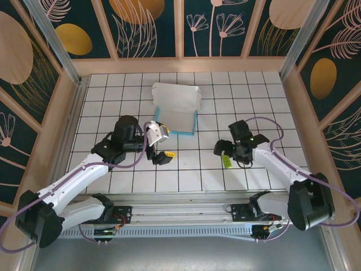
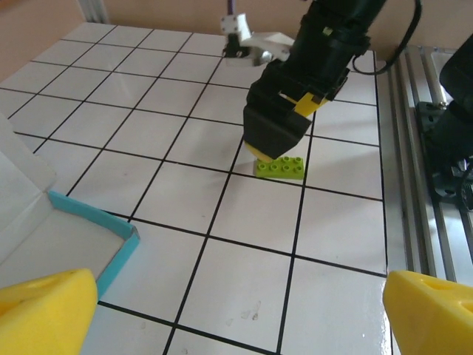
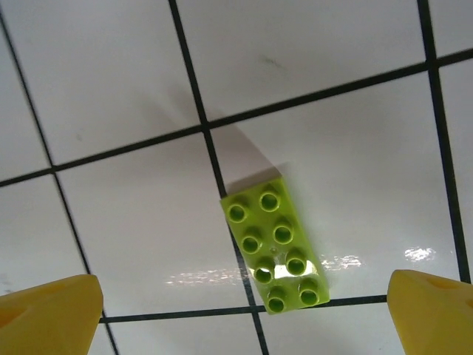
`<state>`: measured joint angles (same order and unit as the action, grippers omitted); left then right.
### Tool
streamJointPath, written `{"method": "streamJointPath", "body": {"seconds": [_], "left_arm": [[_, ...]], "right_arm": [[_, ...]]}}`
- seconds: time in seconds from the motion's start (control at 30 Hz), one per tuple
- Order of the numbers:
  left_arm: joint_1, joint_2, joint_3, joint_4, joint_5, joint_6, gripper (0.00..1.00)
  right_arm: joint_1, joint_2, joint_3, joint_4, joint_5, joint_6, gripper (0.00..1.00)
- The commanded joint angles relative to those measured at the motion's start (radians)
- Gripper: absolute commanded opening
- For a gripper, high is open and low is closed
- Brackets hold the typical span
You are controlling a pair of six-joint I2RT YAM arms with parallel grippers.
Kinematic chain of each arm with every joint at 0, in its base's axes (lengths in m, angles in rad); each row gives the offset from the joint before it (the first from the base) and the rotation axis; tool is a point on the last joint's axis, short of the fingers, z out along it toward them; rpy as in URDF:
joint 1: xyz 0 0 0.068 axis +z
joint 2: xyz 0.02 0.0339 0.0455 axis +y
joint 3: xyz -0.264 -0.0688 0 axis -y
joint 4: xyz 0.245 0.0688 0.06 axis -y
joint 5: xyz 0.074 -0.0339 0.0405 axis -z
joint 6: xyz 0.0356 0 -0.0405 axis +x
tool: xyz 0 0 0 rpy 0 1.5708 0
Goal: Fold the paper box
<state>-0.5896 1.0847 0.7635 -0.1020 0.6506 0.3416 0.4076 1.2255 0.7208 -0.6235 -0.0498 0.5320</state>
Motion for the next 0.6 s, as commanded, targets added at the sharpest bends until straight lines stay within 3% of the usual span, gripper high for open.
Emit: {"method": "streamJointPath", "body": {"seconds": [0.0,0.23,0.43,0.57], "left_arm": [[-0.004,-0.006,-0.016,0.002,0.029,0.063,0.99],[-0.004,0.001,0.006,-0.017,-0.041,0.185,0.99],[-0.004,0.033,0.021,0.032,-0.036,0.22,0.99],[-0.004,0.073,0.026,0.057,-0.008,0.232,0.99]], "right_arm": [[0.015,0.051,-0.001,-0.026,0.032,0.016,0.99],[0.036,0.168,-0.012,0.017,0.051,0.011,0.99],[0.074,0.228,-0.007,0.008,0.061,0.016,0.98],[0.076,0.245,-0.002,-0.006,0.048,0.014,0.9]]}}
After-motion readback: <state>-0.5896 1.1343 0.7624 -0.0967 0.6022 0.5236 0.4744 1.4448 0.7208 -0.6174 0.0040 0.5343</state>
